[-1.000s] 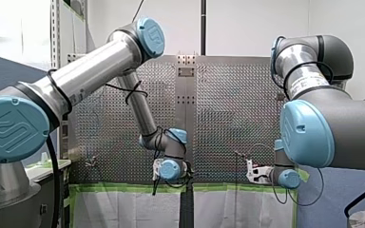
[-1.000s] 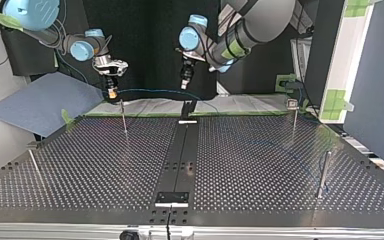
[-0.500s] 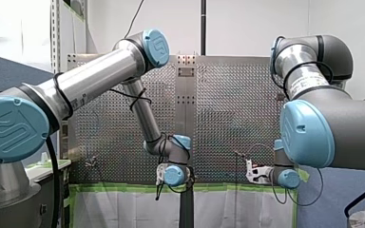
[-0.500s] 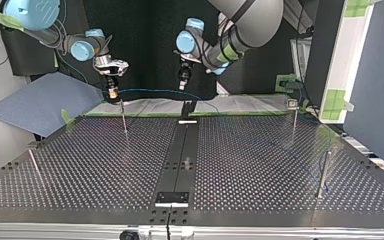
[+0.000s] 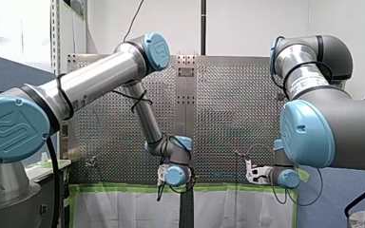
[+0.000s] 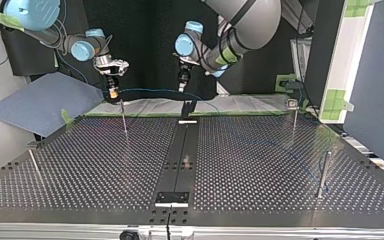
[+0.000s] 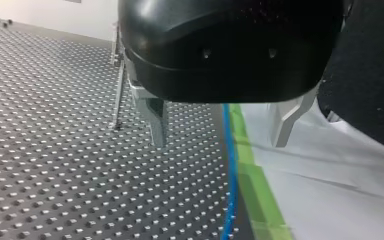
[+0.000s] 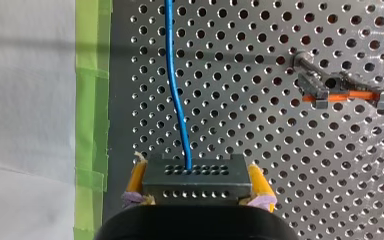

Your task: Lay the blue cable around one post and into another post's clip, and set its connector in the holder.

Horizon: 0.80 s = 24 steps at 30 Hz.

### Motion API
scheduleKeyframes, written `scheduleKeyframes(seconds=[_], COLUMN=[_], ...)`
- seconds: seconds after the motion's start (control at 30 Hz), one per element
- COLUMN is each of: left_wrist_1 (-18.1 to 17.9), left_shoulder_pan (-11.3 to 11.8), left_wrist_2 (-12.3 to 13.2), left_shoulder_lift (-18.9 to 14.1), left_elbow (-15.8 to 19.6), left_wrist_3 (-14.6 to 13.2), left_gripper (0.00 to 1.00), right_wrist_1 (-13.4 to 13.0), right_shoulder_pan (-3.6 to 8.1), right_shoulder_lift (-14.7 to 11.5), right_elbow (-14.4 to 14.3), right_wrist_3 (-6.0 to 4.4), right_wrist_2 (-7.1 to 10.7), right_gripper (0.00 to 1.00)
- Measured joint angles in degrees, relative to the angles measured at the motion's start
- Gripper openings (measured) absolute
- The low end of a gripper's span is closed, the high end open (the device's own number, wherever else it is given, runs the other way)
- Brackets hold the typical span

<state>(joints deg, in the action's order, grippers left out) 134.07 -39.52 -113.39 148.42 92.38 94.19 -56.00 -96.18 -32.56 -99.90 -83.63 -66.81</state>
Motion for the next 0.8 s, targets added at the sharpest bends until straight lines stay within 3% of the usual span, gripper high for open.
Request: scheduleKeyframes(seconds=[0.23,0.57,0.73,0.8], left_wrist_1=[1.8,2.5,2.4,2.5], left_shoulder_pan=[-0.2,0.4,0.5,0.5], left_wrist_2=[-0.7,-2.0,-2.0,-2.1], left_shoulder_lift=[3.1,3.6,3.6,3.6], left_elbow=[-3.4,-5.6,-6.1,-6.3], left_wrist_3=[1.3,2.0,2.0,2.0], left_gripper=[1.0,1.0,0.93,0.84], right_wrist_1=[0.0,0.0,0.0,0.0], right_shoulder_pan=[-0.08,-0.13,-0.17,-0.18], right_shoulder_lift=[0.0,0.0,0.0,0.0], right_elbow=[0.0,0.0,0.0,0.0], right_wrist_3=[0.02,0.03,0.12,0.14], right_wrist_2=[0.0,-0.01,-0.01,-0.07], right_gripper=[0.0,0.0,0.0,0.0])
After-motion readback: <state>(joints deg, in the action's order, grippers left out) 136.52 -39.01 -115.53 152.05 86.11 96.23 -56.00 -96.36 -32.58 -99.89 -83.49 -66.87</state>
